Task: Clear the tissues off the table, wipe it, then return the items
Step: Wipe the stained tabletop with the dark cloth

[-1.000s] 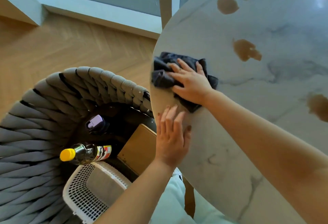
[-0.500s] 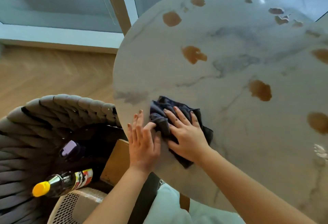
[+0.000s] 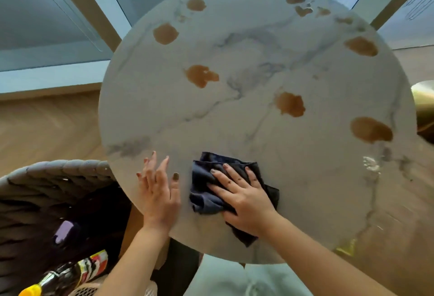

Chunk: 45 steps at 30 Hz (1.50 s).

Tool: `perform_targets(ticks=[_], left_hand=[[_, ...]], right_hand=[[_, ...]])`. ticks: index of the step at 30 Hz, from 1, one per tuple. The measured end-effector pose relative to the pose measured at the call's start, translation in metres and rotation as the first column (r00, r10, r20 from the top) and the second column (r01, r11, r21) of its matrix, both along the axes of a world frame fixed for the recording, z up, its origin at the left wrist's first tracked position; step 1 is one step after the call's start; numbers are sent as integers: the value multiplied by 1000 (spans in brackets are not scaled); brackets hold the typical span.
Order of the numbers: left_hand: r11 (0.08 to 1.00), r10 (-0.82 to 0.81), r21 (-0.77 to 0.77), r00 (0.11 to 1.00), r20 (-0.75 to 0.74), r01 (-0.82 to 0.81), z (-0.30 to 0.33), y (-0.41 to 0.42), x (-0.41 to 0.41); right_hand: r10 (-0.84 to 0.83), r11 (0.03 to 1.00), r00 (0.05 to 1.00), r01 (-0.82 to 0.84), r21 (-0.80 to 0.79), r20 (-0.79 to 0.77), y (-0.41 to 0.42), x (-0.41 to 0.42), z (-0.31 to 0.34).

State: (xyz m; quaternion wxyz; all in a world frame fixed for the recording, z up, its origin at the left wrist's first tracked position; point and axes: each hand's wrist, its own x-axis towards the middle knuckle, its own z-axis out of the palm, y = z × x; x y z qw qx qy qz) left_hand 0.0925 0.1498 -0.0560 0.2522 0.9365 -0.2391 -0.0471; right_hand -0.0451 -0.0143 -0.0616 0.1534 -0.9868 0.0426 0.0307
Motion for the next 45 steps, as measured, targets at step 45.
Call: perform_targets(ticks=[45], left_hand=[[976,-122,186,992,39,113,-8,-163,-121]], right_hand=[[-376,925,915,380,2,145,-132,-195,-3]])
